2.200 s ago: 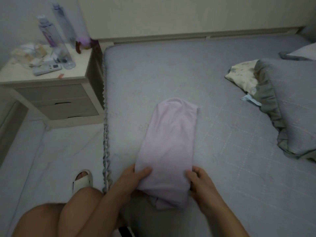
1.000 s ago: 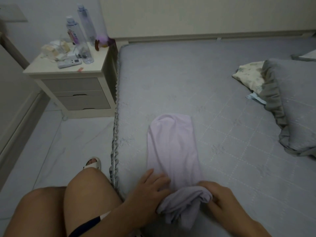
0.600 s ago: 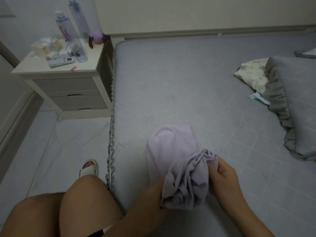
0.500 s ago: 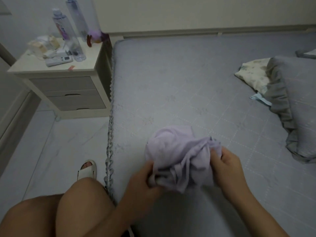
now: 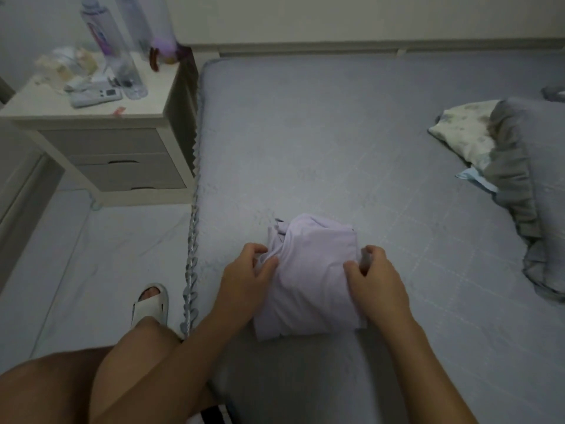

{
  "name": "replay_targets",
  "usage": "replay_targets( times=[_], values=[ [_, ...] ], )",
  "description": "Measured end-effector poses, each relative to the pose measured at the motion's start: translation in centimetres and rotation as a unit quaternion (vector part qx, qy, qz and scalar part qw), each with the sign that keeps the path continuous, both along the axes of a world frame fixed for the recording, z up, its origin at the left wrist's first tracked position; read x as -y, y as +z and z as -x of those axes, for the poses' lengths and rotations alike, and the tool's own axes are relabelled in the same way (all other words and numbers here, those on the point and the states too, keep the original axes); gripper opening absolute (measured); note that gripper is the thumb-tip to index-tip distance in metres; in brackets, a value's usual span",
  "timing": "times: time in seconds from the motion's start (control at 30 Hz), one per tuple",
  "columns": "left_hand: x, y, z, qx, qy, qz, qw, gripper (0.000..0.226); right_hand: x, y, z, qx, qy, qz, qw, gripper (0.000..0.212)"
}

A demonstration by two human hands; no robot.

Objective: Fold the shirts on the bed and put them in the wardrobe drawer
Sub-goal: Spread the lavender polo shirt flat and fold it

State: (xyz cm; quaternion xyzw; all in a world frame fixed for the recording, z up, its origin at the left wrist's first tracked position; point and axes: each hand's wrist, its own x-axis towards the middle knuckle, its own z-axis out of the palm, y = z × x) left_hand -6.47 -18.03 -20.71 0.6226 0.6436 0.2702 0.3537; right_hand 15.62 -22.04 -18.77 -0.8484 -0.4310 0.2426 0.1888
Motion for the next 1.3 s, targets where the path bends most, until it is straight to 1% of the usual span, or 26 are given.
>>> replay_targets(
  times=[0.07,0.13,0.2,0.23,0.3,0.33,0.4,0.43,0.5,0.53,0.6,0.63,0.7,0.73,0.77,0.83,0.9,0.97,1.0,1.07,1.1,1.13,1.17,1.2,1.23,1.3],
  values=[
    [0.1,0.1,0.5,0.043,0.007,0.018,0.999,0.026,0.9,0.6,0.8,0.051,0.037,-0.005,0.998,0.064],
    [0.3,0.1,1.1,0.115,0.021,0.039,0.992,0.031,1.9,0.7,2.3,0.114,0.134,-0.054,0.983,0.067],
    [0.6,0.1,1.4,0.167,0.019,0.034,0.985,0.032,2.3,-0.3,2.9,0.128,0.243,-0.088,0.958,0.069],
    [0.7,-0.1,1.5,0.148,0.008,0.019,0.989,0.032,2.2,-0.9,2.5,0.130,0.287,-0.074,0.946,0.069],
    [0.8,-0.3,1.5,0.031,-0.031,-0.010,0.999,0.033,2.2,-2.2,1.0,0.139,0.336,-0.014,0.931,0.068],
    [0.8,-0.3,1.3,-0.019,-0.047,-0.008,0.999,0.034,2.2,-2.7,0.2,0.141,0.340,0.007,0.930,0.067],
    [0.6,0.4,0.7,-0.073,-0.053,0.025,0.996,0.038,2.1,-3.0,-0.8,0.142,0.316,0.029,0.937,0.064],
    [0.5,0.8,0.3,-0.098,-0.043,0.016,0.994,0.041,2.2,-2.9,-0.8,0.149,0.302,0.039,0.941,0.063],
    [0.5,1.9,-0.9,-0.135,-0.051,-0.098,0.985,0.049,2.2,-2.6,-0.1,0.165,0.274,0.045,0.946,0.062],
    [0.5,2.4,-1.9,-0.127,-0.076,-0.173,0.974,0.051,2.0,-2.4,0.6,0.170,0.259,0.032,0.950,0.062],
    [0.0,2.5,-4.0,-0.119,-0.170,-0.284,0.936,0.053,0.9,-1.8,2.3,0.162,0.242,-0.036,0.956,0.065],
    [-0.3,2.2,-4.8,-0.145,-0.218,-0.291,0.920,0.054,0.2,-1.7,3.1,0.157,0.244,-0.073,0.954,0.066],
    [-1.4,0.7,-5.0,-0.252,-0.268,-0.215,0.905,0.055,-1.2,-2.3,3.7,0.168,0.272,-0.087,0.944,0.063],
    [-2.0,-0.4,-4.4,-0.304,-0.269,-0.144,0.903,0.057,-1.7,-3.0,3.6,0.175,0.285,-0.057,0.941,0.064],
    [-2.5,-1.5,-3.4,-0.330,-0.252,-0.083,0.906,0.059,-1.9,-3.9,3.1,0.175,0.289,-0.022,0.941,0.068],
    [-3.2,-3.5,-1.5,-0.324,-0.205,-0.025,0.923,0.060,-1.9,-5.1,1.4,0.160,0.257,0.005,0.953,0.075],
    [-3.6,-4.2,-0.8,-0.317,-0.193,-0.026,0.928,0.059,-1.6,-5.5,-0.5,0.136,0.199,0.009,0.970,0.074],
    [-3.5,-4.0,-0.8,-0.287,-0.189,-0.040,0.938,0.059,-0.9,-5.4,-1.7,0.135,0.175,0.025,0.975,0.071],
    [-3.3,-3.8,-0.9,-0.245,-0.172,-0.045,0.953,0.060,-0.4,-5.0,-2.0,0.120,0.171,0.020,0.978,0.070],
    [-2.6,-2.6,-0.5,-0.103,-0.065,-0.029,0.992,0.061,0.8,-4.1,-2.0,0.032,0.138,-0.029,0.989,0.064],
    [-2.2,-2.1,0.0,-0.023,0.012,0.000,1.000,0.061,1.8,-3.5,-1.8,-0.028,0.094,-0.064,0.993,0.059],
    [-1.6,-1.6,0.6,0.049,0.078,0.051,0.994,0.061,2.9,-3.2,-1.6,-0.089,0.033,-0.094,0.991,0.054],
    [-1.1,-1.2,1.2,0.108,0.120,0.125,0.979,0.061,4.0,-3.0,-1.3,-0.149,-0.028,-0.111,0.982,0.048],
    [-0.4,-0.7,1.7,0.158,0.134,0.199,0.958,0.062,5.0,-2.9,-1.1,-0.197,-0.076,-0.108,0.971,0.044],
    [0.2,-0.3,2.0,0.200,0.122,0.259,0.937,0.066,5.5,-2.9,-0.7,-0.228,-0.102,-0.093,0.964,0.042],
    [1.4,0.4,2.1,0.261,0.077,0.324,0.906,0.068,5.3,-3.1,-0.2,-0.256,-0.110,-0.059,0.958,0.042]
  ],
)
